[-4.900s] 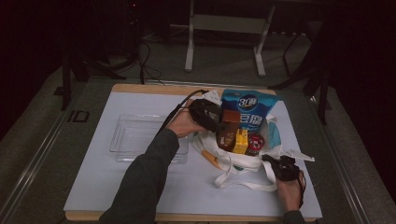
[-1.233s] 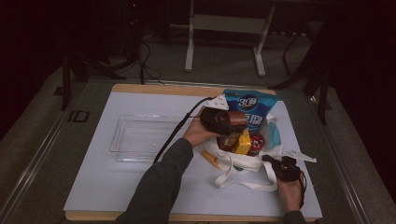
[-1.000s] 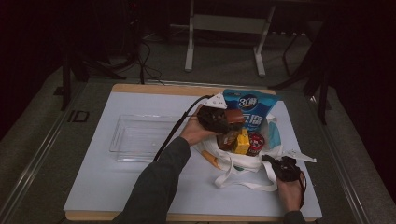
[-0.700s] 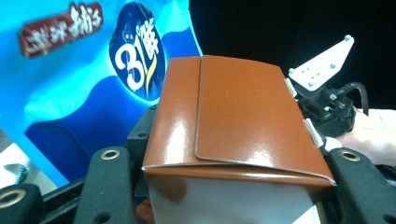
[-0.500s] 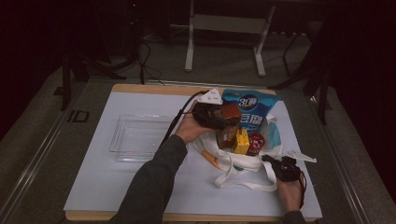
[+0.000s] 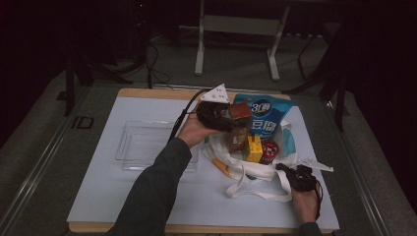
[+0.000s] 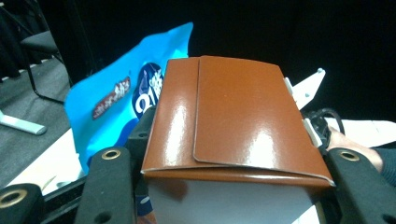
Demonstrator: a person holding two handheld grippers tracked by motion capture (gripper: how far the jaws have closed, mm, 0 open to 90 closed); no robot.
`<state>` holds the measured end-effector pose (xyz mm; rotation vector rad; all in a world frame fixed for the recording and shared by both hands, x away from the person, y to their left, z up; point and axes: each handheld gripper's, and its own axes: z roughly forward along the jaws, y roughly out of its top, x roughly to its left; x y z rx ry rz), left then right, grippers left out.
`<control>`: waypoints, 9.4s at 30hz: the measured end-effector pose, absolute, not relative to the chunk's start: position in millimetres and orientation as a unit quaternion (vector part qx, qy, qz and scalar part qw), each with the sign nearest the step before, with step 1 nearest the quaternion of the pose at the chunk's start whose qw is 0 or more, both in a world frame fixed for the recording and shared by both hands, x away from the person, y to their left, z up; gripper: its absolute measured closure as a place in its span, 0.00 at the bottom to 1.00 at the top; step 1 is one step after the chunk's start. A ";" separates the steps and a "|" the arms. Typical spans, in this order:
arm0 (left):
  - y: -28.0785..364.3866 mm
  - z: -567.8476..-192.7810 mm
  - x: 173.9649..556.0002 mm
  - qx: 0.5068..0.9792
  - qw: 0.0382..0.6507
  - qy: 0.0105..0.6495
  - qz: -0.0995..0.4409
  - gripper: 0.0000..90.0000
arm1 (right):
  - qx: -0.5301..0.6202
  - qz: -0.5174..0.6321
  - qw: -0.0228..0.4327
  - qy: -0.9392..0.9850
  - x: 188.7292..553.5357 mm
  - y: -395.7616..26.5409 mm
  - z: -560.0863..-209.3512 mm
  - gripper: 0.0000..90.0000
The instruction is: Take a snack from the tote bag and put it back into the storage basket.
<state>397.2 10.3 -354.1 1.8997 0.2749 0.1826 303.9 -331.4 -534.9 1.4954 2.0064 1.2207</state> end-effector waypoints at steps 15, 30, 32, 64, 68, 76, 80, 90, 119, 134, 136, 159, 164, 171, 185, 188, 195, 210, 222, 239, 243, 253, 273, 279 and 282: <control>21.5 -337.7 391.7 0.799 0.587 0.112 0.061 0.48 | 0.529 0.434 0.177 0.707 303.7 -331.7 -535.5 0.91; 38.8 -324.7 388.7 0.793 0.595 0.117 0.056 0.48 | 0.531 0.435 0.176 0.706 303.5 -331.8 -535.7 0.91; 41.9 -323.7 388.9 0.791 0.598 0.116 0.055 0.48 | 0.531 0.435 0.176 0.706 303.4 -331.8 -535.8 0.91; 73.1 -323.3 383.5 0.793 0.593 0.121 0.068 0.48 | 0.533 0.436 0.174 0.704 303.0 -331.9 -535.9 0.90; 76.3 -323.3 382.1 0.796 0.590 0.118 0.067 0.48 | 0.533 0.436 0.174 0.704 302.9 -331.9 -536.0 0.90; 86.1 -323.6 381.5 0.798 0.585 0.123 0.071 0.48 | 0.533 0.436 0.174 0.704 302.8 -331.9 -536.0 0.91; 91.4 -323.7 380.7 0.799 0.585 0.121 0.070 0.48 | 0.533 0.436 0.174 0.704 302.8 -332.0 -536.0 0.90; 101.9 -327.3 380.5 0.807 0.575 0.121 0.068 0.48 | 0.533 0.436 0.174 0.704 302.8 -332.0 -536.1 0.90; 136.3 -337.4 379.7 0.819 0.553 0.139 0.070 0.48 | 0.532 0.436 0.175 0.704 302.7 -331.9 -536.2 0.91; 154.1 -339.9 378.3 0.830 0.533 0.145 0.073 0.48 | 0.532 0.436 0.176 0.704 302.6 -331.8 -536.2 0.90; 157.4 -340.7 378.5 0.832 0.530 0.149 0.072 0.48 | 0.532 0.436 0.176 0.704 302.5 -331.7 -536.2 0.91; 185.3 -356.9 380.7 0.856 0.484 0.169 0.072 0.48 | 0.532 0.435 0.177 0.704 302.3 -331.7 -536.2 0.90; 189.4 -359.3 380.8 0.857 0.480 0.173 0.071 0.48 | 0.533 0.436 0.176 0.704 302.3 -331.8 -536.2 0.91; 193.8 -363.4 381.0 0.865 0.468 0.172 0.065 0.48 | 0.534 0.436 0.175 0.703 302.4 -332.0 -536.3 0.90; 206.5 -370.8 379.6 0.882 0.430 0.181 0.070 0.48 | 0.533 0.436 0.175 0.703 302.2 -331.8 -536.3 0.90; 208.8 -371.2 379.1 0.883 0.429 0.180 0.066 0.48 | 0.534 0.436 0.175 0.703 302.2 -331.8 -536.3 0.91; 209.9 -374.0 377.8 0.893 0.408 0.176 0.067 0.48 | 0.534 0.436 0.176 0.703 302.1 -331.7 -536.3 0.91; 189.5 -386.7 377.6 0.923 0.356 0.136 0.049 0.47 | 0.534 0.435 0.176 0.703 301.9 -331.7 -536.3 0.90; 168.3 -391.9 383.8 0.924 0.362 0.125 -0.003 0.43 | 0.534 0.435 0.176 0.703 302.0 -331.6 -536.3 0.90; 142.2 -401.7 386.3 0.923 0.359 0.135 -0.030 0.38 | 0.535 0.436 0.175 0.703 302.1 -331.8 -536.3 0.90; 135.8 -405.4 387.4 0.921 0.362 0.137 -0.041 0.36 | 0.535 0.436 0.175 0.703 302.1 -331.8 -536.3 0.90; 126.3 -418.4 387.3 0.923 0.356 0.138 -0.049 0.34 | 0.535 0.436 0.175 0.703 302.1 -331.8 -536.3 0.90; 115.9 -440.8 390.7 0.932 0.323 0.152 -0.055 0.32 | 0.535 0.436 0.174 0.702 302.3 -332.1 -536.3 0.90; 112.4 -444.6 391.7 0.935 0.315 0.153 -0.055 0.30 | 0.535 0.436 0.175 0.703 302.2 -332.0 -536.3 0.90; 110.9 -446.7 391.7 0.936 0.310 0.157 -0.057 0.29 | 0.535 0.436 0.174 0.702 302.2 -332.0 -536.3 0.90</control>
